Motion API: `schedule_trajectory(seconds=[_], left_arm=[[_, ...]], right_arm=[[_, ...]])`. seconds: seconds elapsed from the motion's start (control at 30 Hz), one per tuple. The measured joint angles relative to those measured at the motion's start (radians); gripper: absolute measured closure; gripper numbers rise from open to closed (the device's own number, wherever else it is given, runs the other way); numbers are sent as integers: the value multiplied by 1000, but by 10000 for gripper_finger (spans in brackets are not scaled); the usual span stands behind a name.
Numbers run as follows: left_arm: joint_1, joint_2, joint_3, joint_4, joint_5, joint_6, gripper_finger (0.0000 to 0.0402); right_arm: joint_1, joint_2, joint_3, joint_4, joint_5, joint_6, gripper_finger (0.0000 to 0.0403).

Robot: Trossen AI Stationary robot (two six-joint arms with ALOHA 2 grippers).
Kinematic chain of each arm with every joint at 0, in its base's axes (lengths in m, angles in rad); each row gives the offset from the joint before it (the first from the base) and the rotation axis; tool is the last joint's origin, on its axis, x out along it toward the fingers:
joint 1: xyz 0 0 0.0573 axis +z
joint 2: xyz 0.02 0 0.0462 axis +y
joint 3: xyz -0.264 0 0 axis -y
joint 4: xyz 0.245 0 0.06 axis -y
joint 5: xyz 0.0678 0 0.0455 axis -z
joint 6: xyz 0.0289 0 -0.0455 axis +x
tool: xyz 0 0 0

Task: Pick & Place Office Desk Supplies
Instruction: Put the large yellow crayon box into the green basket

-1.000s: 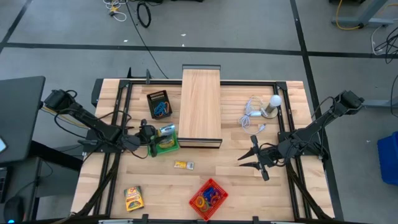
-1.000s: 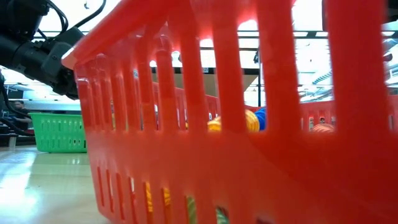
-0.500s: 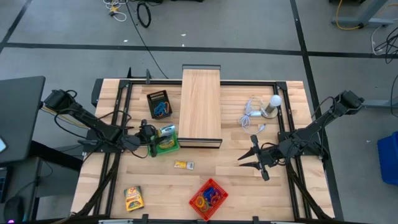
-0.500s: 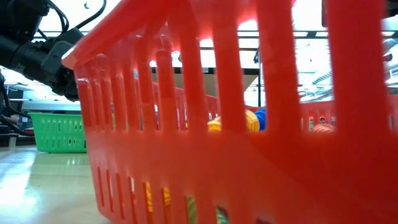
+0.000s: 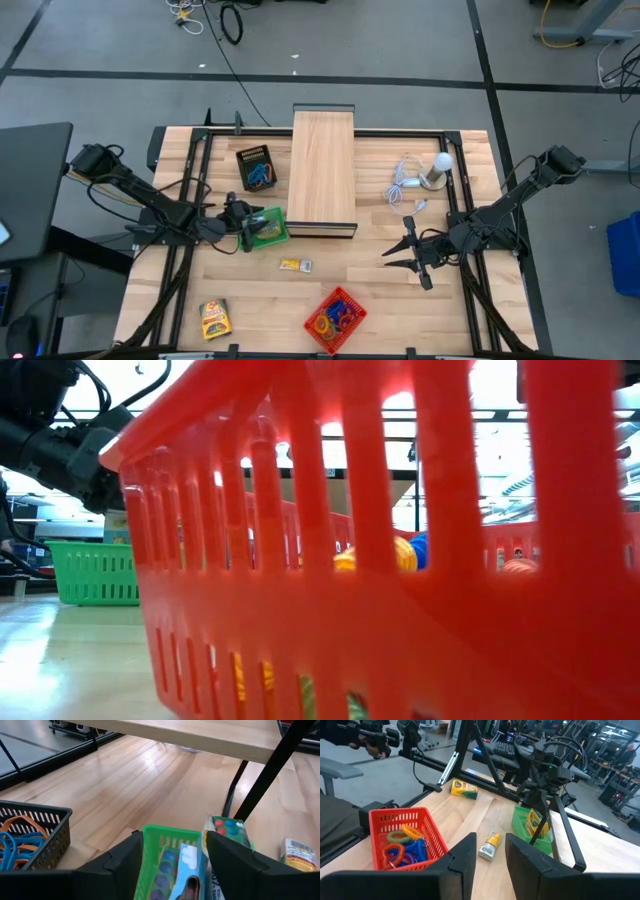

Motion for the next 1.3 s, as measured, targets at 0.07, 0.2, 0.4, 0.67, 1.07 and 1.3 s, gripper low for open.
schedule_trajectory(seconds=[0.07, 0.2, 0.4, 0.67, 1.07, 1.3], left_arm=[[0, 0, 0, 0, -14, 11, 190], [0, 0, -1, 5, -32, 29, 204], [-2, 3, -5, 94, -37, 156, 211], [-3, 3, -5, 134, -38, 202, 211], [-3, 2, -4, 334, -46, 381, 211], [-63, 1, 84, 339, 2, 483, 219]], right_arm=[[0, 0, 0, 0, 0, 0, 293], [0, 0, 0, 0, 1, 2, 293], [0, 0, 0, 0, 2, 2, 293], [0, 0, 0, 0, 3, 2, 293], [0, 0, 0, 0, 3, 3, 293], [0, 0, 0, 0, 2, 10, 293]])
